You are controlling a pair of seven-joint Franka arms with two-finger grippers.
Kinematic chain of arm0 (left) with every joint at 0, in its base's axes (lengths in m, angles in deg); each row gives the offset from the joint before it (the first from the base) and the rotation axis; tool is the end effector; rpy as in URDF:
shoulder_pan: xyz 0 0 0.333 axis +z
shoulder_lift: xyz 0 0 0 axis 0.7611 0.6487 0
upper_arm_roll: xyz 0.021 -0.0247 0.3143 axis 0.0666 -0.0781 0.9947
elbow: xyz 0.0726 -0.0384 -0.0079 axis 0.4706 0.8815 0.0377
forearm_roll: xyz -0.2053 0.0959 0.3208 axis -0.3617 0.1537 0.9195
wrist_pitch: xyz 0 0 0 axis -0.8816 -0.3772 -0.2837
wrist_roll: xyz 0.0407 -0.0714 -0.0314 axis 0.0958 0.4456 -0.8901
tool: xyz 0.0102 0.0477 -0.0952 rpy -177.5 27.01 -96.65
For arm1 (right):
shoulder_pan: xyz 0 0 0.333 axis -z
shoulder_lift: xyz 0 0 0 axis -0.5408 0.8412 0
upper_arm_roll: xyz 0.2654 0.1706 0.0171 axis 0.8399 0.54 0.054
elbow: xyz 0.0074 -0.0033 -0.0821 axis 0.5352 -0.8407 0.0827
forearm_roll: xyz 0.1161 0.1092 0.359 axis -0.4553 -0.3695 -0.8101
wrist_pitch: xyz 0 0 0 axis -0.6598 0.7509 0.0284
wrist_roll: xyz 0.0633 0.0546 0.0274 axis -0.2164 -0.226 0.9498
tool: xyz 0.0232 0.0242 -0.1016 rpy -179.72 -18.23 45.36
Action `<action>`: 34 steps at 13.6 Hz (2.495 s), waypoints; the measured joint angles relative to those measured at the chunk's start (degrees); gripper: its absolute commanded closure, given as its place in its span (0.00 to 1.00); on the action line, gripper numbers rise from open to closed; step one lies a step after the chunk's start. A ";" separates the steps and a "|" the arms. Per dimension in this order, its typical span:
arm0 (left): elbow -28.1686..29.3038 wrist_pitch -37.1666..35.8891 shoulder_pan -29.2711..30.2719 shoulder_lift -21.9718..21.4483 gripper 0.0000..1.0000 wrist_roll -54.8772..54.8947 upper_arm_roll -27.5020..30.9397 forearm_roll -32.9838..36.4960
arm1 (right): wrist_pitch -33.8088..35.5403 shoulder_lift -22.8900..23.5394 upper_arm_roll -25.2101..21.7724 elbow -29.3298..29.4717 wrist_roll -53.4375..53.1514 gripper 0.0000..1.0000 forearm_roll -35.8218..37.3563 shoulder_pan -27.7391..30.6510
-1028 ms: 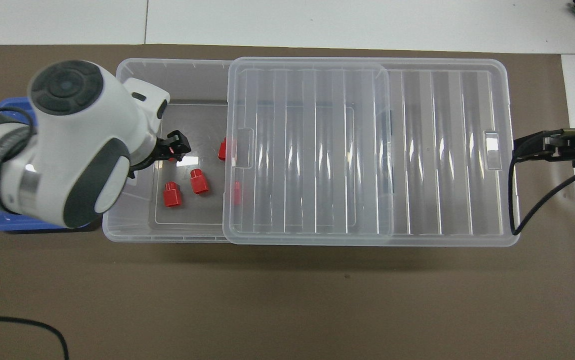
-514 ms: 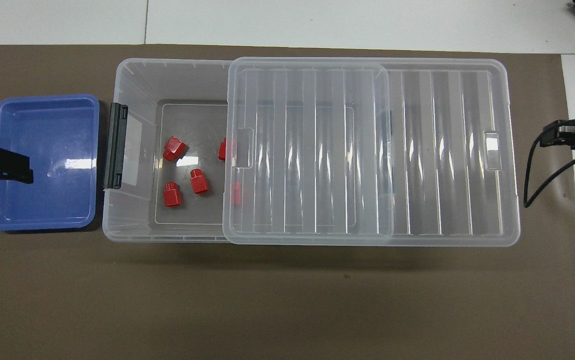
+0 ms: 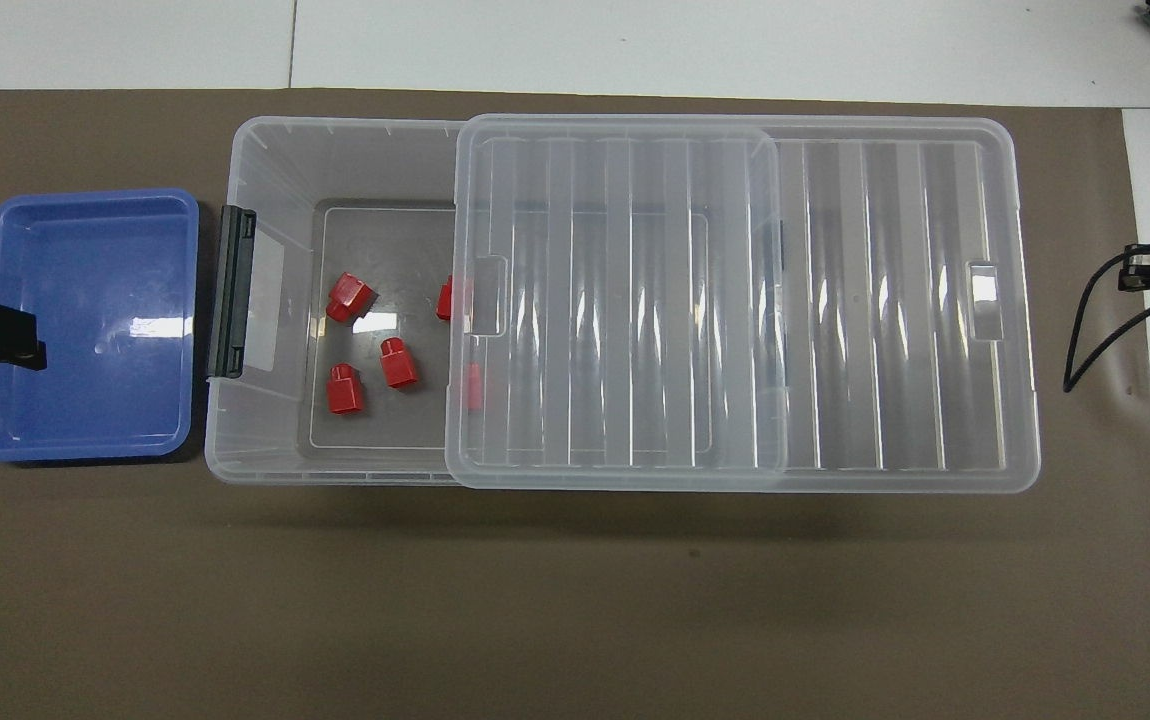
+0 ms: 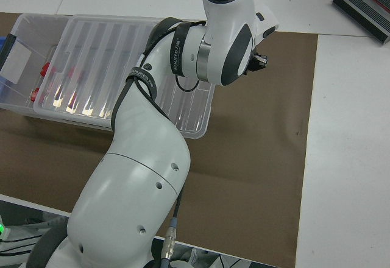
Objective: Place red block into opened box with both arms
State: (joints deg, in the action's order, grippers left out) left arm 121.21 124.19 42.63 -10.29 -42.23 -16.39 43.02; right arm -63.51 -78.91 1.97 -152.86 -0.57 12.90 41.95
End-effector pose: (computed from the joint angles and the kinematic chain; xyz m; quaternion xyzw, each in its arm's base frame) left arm 0.5228 -0.0095 0.6376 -0.9978 -0.0606 0.0196 0.0186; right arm 0.6035 -0.1288 0.4898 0.9954 -0.0639 0.0660 0.0289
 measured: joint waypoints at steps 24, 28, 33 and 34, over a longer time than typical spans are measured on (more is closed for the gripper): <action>1.85 5.48 0.51 1.56 0.00 0.10 -0.37 -5.01 | 0.29 1.52 2.49 -0.27 -0.86 1.00 -2.24 -21.46; 2.36 6.80 0.43 2.47 0.00 0.09 -2.64 -5.30 | 0.43 1.50 2.62 -0.27 -0.89 1.00 -2.67 -23.39; 2.36 7.06 0.45 3.29 0.00 0.07 -4.32 -5.33 | 0.49 1.46 2.59 -0.23 -1.29 1.00 -2.76 -23.38; 2.36 7.10 0.45 3.29 0.00 0.07 -4.39 -5.33 | 0.82 1.35 2.57 -0.16 -2.23 1.00 -2.77 -23.37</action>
State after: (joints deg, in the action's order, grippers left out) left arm 123.57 131.28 43.08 -7.00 -42.16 -20.78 37.70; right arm -62.68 -77.56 4.54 -153.02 -2.81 10.13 18.58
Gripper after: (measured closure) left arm 0.000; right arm 0.991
